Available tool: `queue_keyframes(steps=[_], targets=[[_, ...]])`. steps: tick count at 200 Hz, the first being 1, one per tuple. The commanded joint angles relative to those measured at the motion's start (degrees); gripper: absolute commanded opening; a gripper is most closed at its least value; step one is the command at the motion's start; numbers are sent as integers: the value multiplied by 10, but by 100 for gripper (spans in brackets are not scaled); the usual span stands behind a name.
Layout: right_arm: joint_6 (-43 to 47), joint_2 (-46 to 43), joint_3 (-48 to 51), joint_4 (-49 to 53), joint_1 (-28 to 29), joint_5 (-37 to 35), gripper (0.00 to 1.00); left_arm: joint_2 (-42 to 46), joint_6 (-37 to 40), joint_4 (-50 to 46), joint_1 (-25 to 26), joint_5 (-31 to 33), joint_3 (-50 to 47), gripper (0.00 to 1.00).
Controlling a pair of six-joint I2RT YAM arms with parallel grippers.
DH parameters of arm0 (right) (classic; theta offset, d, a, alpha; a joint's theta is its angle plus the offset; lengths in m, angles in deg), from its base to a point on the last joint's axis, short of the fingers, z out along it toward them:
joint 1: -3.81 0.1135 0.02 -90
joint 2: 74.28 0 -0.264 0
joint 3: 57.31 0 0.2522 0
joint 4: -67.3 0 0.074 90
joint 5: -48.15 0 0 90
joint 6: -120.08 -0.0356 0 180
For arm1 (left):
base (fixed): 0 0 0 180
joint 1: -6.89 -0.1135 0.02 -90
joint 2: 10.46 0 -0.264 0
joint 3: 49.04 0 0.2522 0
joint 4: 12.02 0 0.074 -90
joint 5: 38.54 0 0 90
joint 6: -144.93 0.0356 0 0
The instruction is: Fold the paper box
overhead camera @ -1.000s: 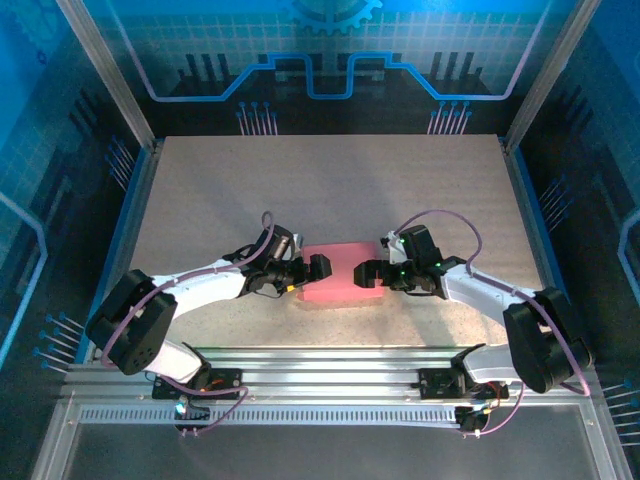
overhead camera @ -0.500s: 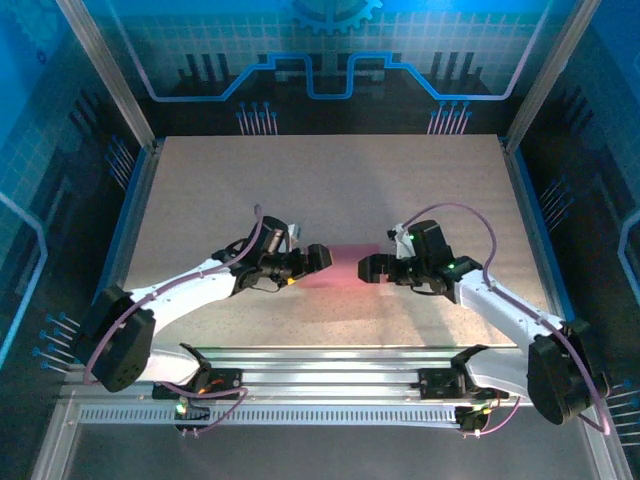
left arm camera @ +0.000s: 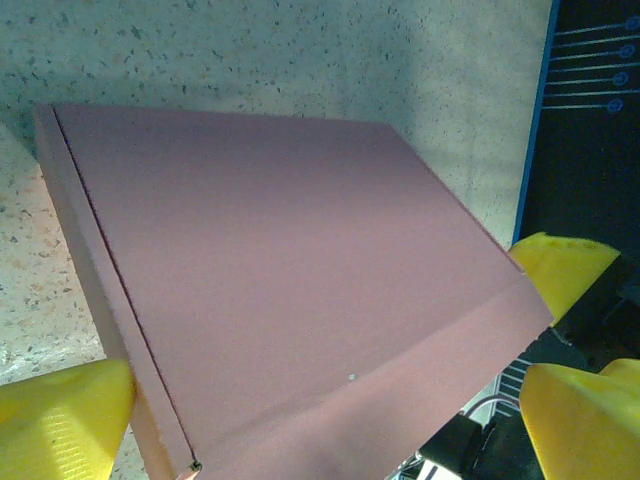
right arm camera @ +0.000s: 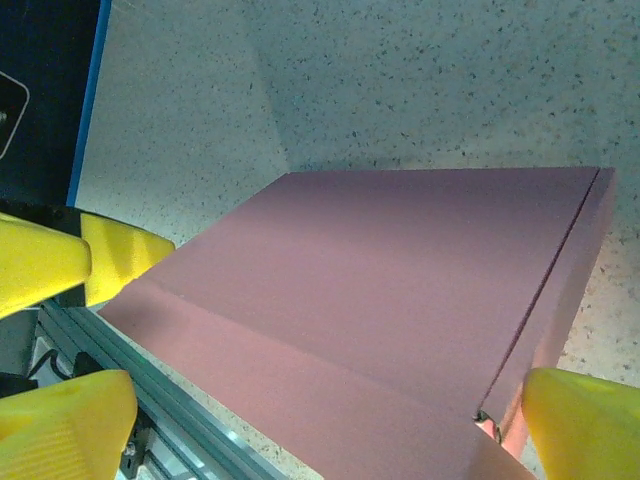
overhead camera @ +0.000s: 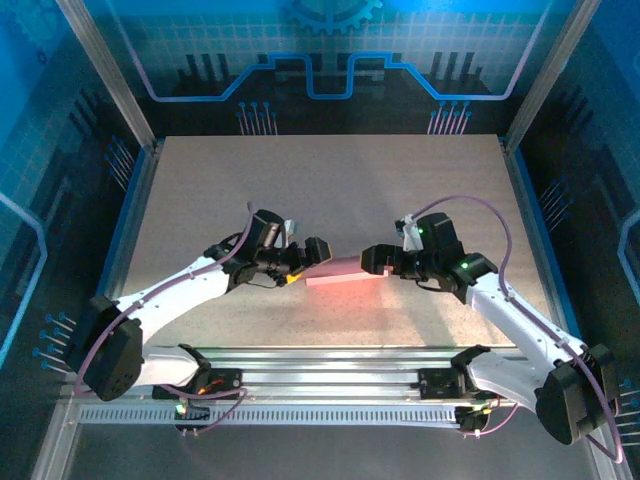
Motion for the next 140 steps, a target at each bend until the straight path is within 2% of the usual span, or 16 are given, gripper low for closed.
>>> queue_keyframes(steps=[1,140], targets=[[-20,-9,-18,27,-5,14,100,16,-26,-15,-11,-32,27,99],[-55,-15,-22,18,-3,28,100,-41,-43,-21,-31,-78,72,99]])
